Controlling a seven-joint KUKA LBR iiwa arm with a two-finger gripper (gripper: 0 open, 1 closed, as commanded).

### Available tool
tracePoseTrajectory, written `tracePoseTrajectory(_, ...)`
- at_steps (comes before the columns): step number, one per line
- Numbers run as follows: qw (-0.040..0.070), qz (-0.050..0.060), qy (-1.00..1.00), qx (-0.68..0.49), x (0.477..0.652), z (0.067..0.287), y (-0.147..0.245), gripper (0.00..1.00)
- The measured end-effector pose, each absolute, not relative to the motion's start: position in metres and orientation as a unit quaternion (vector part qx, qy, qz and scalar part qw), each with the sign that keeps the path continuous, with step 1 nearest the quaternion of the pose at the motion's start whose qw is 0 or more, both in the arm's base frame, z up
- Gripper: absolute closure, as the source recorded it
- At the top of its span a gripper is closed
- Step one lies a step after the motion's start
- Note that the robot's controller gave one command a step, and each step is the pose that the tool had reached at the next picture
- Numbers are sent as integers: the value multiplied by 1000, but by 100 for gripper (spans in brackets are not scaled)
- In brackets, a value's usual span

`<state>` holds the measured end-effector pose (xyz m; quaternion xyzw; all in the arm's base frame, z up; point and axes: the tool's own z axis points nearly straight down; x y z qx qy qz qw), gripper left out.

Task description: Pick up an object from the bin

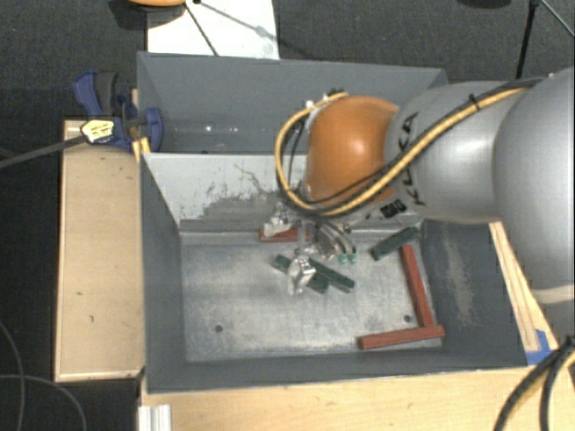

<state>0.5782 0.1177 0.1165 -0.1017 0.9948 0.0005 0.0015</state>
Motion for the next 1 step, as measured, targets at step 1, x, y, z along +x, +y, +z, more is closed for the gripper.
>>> tracePoseTrajectory(1,2,0,982,-187,565,84,77,0)
